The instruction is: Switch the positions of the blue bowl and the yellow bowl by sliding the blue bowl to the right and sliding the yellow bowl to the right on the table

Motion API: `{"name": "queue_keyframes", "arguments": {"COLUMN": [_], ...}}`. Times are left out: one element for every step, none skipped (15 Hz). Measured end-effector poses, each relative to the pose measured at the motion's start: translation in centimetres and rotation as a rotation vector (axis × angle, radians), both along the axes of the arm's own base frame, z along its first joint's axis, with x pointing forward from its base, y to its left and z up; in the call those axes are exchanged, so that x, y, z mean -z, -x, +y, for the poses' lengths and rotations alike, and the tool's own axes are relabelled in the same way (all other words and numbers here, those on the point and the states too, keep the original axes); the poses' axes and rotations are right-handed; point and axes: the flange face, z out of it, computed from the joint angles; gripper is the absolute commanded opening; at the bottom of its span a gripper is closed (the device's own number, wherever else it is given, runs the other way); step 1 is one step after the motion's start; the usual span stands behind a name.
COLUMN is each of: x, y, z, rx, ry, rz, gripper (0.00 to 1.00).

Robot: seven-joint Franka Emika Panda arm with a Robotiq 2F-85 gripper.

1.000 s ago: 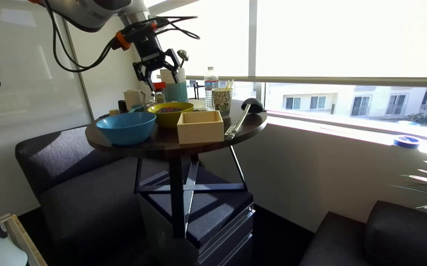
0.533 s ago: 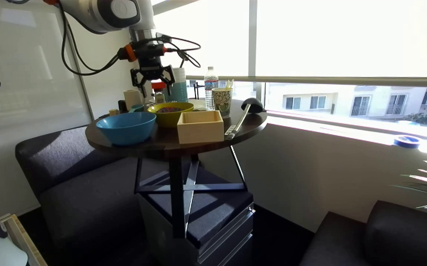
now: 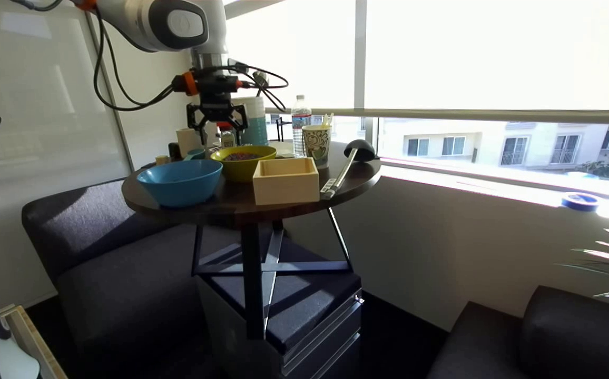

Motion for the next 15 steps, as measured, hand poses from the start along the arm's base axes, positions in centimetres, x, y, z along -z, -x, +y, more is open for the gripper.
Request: {"name": "queue_keyframes", "arguments": {"x": [0.0, 0.1, 0.2, 0.4, 0.6, 1.0, 1.3, 1.7, 2.0, 2.3, 2.6, 2.9, 3.2, 3.4, 3.6], "y": [0.0, -0.1, -0.1, -0.3, -0.5, -0.7, -0.9, -1.0, -1.1, -1.2, -1.3, -1.4, -1.5, -1.5, -1.6], "z": [0.0, 0.1, 0.3, 0.7, 1.1, 1.5, 1.8, 2.1, 2.2, 2.3, 2.3, 2.4, 2.5, 2.6, 2.8], "rx": [-0.002, -0.012, -0.026, -0.040, -0.053, -0.065, -0.070, -0.073, -0.072, -0.070, -0.067, -0.064, -0.063, -0.062, -0.063], "ry": [0.000, 0.001, 0.001, -0.002, -0.009, -0.019, -0.029, -0.038, -0.045, -0.052, -0.057, -0.063, -0.071, -0.080, -0.090], "rz": [-0.002, -0.008, -0.014, -0.020, -0.029, -0.037, -0.043, -0.045, -0.045, -0.043, -0.041, -0.037, -0.033, -0.029, -0.026], "gripper": [1.00, 1.00, 1.00, 1.00, 1.00, 1.00, 1.00, 1.00, 1.00, 1.00, 1.00, 1.00, 1.00, 1.00, 1.00]}}
